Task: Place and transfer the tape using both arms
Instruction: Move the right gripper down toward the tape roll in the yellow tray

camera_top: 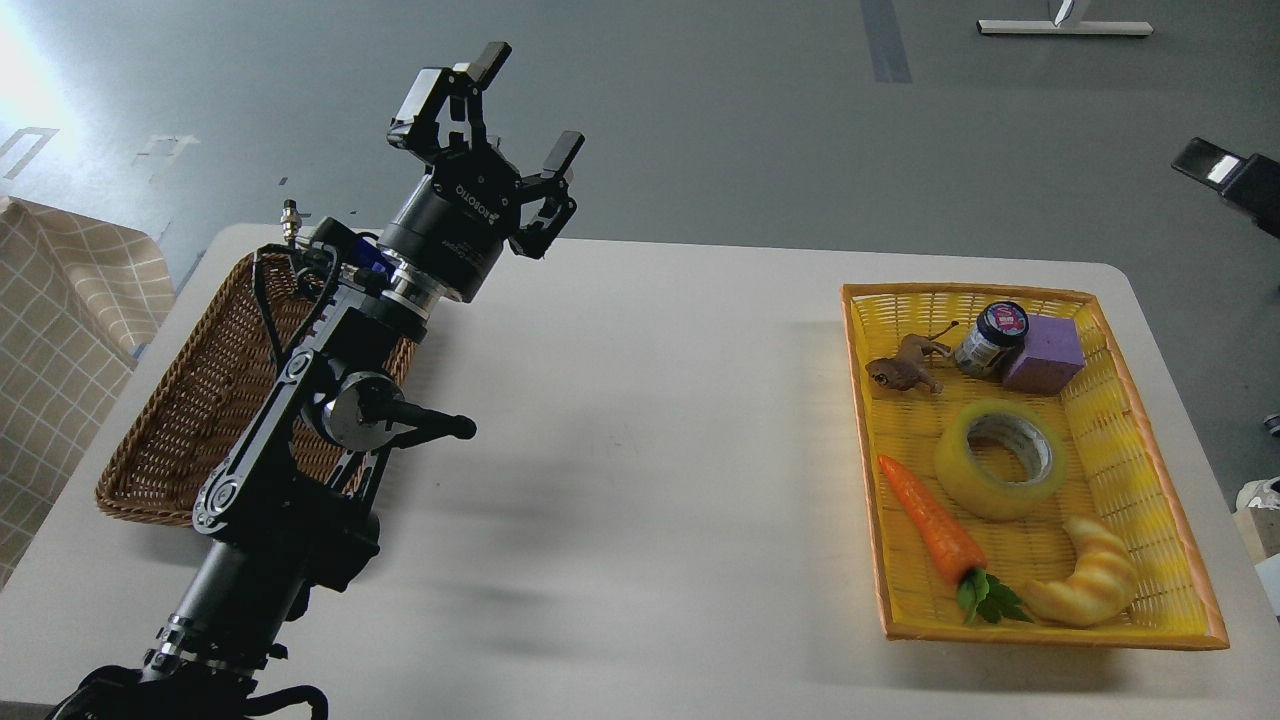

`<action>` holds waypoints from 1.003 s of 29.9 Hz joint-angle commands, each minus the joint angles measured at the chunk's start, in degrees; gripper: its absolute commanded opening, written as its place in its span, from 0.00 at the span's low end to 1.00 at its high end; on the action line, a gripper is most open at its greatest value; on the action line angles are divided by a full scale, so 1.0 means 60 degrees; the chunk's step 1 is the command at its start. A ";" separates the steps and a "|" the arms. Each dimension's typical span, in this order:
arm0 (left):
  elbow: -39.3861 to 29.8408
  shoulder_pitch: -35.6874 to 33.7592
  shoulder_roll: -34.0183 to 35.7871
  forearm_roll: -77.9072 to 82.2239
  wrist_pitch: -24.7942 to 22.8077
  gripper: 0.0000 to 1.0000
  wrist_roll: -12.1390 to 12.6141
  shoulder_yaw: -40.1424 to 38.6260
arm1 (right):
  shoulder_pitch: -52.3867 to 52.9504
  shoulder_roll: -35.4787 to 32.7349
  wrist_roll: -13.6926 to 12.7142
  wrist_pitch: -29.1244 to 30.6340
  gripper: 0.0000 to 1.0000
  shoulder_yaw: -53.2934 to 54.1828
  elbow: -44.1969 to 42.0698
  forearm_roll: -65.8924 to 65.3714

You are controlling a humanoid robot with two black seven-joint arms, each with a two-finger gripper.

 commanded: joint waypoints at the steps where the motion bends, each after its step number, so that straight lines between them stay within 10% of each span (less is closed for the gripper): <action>1: -0.0008 0.0000 0.0000 -0.0007 -0.0001 0.98 -0.0001 0.0014 | -0.0405 0.0150 -0.0472 -0.0006 0.99 -0.0008 -0.0010 -0.1886; 14: -0.0008 0.0308 0.0000 -0.0006 -0.0001 0.98 -0.0030 -0.0001 | -0.1183 0.2214 -0.0839 -0.0006 0.97 -0.0284 0.0313 -0.5995; 30: -0.0008 0.0381 0.0000 -0.0007 0.0013 0.98 -0.0059 -0.0016 | -0.1168 0.3051 -0.0955 -0.0006 0.86 -0.1107 0.0020 -0.5995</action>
